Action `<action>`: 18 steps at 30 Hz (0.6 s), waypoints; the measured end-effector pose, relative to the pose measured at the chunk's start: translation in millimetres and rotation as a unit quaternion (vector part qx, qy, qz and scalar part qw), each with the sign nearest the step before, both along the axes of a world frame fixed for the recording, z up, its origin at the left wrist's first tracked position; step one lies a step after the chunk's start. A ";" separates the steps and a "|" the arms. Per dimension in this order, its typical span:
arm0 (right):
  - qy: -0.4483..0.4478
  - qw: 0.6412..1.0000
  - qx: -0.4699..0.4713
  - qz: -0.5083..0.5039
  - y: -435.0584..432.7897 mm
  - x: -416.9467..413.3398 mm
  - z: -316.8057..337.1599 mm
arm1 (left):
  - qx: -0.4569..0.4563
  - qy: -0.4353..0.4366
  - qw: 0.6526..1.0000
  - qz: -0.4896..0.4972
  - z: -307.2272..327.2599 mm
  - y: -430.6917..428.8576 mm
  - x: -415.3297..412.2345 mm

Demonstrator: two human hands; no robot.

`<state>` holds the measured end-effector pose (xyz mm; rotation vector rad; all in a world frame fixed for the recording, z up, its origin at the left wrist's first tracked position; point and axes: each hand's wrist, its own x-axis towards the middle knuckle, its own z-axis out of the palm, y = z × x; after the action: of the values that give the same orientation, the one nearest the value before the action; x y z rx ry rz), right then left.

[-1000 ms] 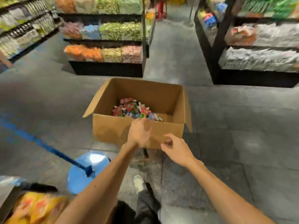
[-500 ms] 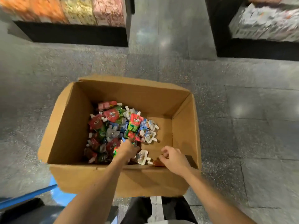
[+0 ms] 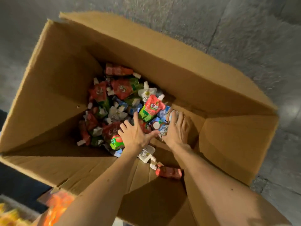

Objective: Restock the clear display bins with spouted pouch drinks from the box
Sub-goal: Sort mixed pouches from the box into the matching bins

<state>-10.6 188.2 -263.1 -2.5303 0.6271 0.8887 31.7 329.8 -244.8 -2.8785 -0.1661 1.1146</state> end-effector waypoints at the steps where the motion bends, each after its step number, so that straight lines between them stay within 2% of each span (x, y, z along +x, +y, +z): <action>1: 0.011 1.000 -0.004 0.023 -3.3 6.4 -6.9 | 0.006 -0.016 1.000 -0.013 -4.0 -4.4 -4.0; 4: 0.040 0.996 -0.001 0.075 -8.2 19.6 -24.8 | 0.019 -0.051 0.999 -0.003 -11.0 -4.7 -1.5; 6: 0.047 0.995 -0.004 0.091 -6.1 22.5 -33.4 | 0.022 -0.043 0.999 0.008 -14.3 0.7 6.1; 10: 0.028 0.997 -0.034 0.063 8.3 22.9 -36.8 | -0.010 -0.039 0.999 0.027 -13.6 5.6 10.3; 12: 0.019 0.998 -0.045 0.039 15.1 21.3 -35.5 | -0.023 -0.035 0.999 -0.017 -9.3 7.3 4.6; 14: 0.026 0.998 -0.047 0.015 19.6 15.8 -33.9 | -0.025 0.001 0.994 -0.102 -3.6 8.5 -4.8; 16: 0.037 0.999 -0.030 -0.007 21.0 10.0 -28.6 | -0.014 0.043 0.985 -0.169 3.3 9.8 -13.4; 18: 0.061 0.997 0.008 -0.056 21.7 6.1 -23.0 | 0.011 0.051 0.974 -0.220 10.4 11.3 -18.3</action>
<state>-4.5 209.9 -286.2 -2.4143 0.7863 1.0085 13.4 341.1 -234.4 -2.6363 0.4378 1.1484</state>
